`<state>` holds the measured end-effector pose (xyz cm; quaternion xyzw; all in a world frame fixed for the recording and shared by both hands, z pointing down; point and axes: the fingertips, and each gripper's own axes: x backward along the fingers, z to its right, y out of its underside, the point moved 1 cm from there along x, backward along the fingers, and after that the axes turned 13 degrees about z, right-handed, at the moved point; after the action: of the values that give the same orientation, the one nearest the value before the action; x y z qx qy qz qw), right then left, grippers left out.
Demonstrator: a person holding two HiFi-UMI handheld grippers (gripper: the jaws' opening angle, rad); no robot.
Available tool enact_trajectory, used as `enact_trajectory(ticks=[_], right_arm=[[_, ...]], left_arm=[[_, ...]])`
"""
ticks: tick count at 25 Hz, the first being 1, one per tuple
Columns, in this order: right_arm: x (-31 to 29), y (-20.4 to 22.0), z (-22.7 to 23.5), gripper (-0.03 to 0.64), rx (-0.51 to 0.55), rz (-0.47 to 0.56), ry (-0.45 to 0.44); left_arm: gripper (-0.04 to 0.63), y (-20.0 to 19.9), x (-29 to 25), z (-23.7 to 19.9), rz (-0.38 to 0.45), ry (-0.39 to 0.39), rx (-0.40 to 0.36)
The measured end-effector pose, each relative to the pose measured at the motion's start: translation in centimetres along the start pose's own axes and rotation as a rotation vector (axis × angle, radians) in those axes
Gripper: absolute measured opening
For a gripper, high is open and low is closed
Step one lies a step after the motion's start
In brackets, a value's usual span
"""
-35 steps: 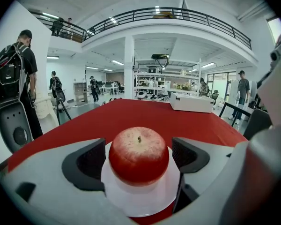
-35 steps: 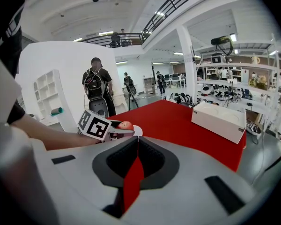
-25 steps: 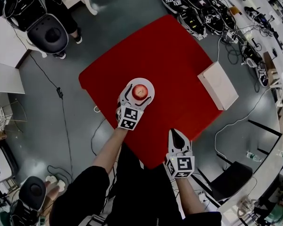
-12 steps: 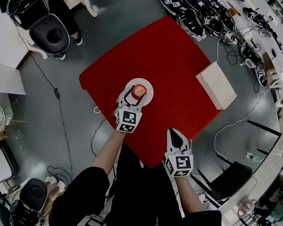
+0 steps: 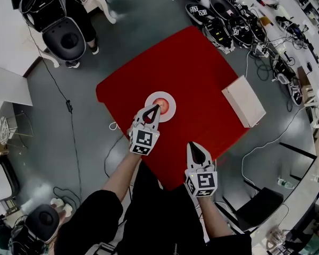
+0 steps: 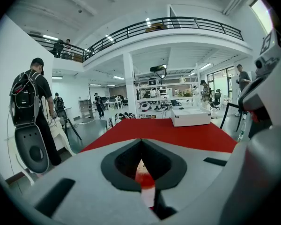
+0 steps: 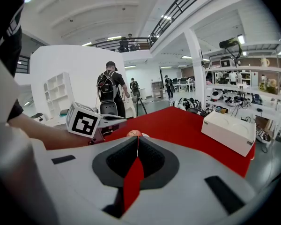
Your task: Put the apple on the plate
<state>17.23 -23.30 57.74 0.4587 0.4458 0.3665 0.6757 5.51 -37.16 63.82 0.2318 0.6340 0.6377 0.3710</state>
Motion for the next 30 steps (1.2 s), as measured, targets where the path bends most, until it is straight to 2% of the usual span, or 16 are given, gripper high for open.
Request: enact_trajectory(ticks=[7,16,25,30], right_arm=[[-0.9,-2.5,-2.4,0.011,0.01,0.041,-0.091],[-0.7,-5.3,-5.0,0.011,0.025,0.062,-0.183],[1.7,-5.3,-6.8,0.011,0.048,0.061,-0.235],[2.3,-5.0,-8.0,0.009,0.059,0.059,-0.253]], left_arm=[[0.006,-4.9,4.5,-0.2,0.013,-0.008,0.012],[0.006,-9.1,11.0,1.8,0.008,-0.033,0.074],[0.006,-8.3,16.8,6.0,-0.028,-0.041,0.12],[0.006,-8.0,18.8,6.2,-0.033,-0.054,0.126]])
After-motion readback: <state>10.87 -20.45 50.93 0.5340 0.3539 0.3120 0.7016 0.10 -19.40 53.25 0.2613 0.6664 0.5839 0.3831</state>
